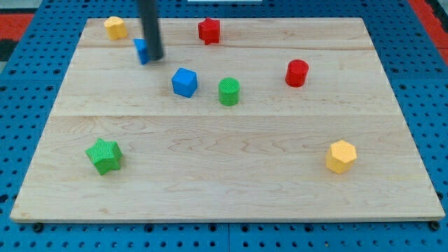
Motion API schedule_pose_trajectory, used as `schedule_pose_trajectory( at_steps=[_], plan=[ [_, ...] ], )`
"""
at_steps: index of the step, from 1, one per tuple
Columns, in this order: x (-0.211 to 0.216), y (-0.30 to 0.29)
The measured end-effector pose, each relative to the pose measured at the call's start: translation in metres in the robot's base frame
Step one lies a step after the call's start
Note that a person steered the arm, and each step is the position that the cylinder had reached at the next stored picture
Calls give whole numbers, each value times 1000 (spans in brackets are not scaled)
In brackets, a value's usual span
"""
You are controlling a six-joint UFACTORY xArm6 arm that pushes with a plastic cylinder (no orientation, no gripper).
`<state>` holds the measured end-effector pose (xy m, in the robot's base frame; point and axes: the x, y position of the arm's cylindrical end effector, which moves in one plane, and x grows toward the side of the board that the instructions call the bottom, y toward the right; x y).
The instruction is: Push the green circle to the top right side of the board
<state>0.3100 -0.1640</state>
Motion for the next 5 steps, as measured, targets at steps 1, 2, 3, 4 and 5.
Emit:
schedule_pose_trajectory(
  at_steps=[1, 2, 3, 4, 5],
  plan=[
    [17, 37],
    [18, 135],
    [77, 163],
    [136, 136],
    [167, 144]
  ],
)
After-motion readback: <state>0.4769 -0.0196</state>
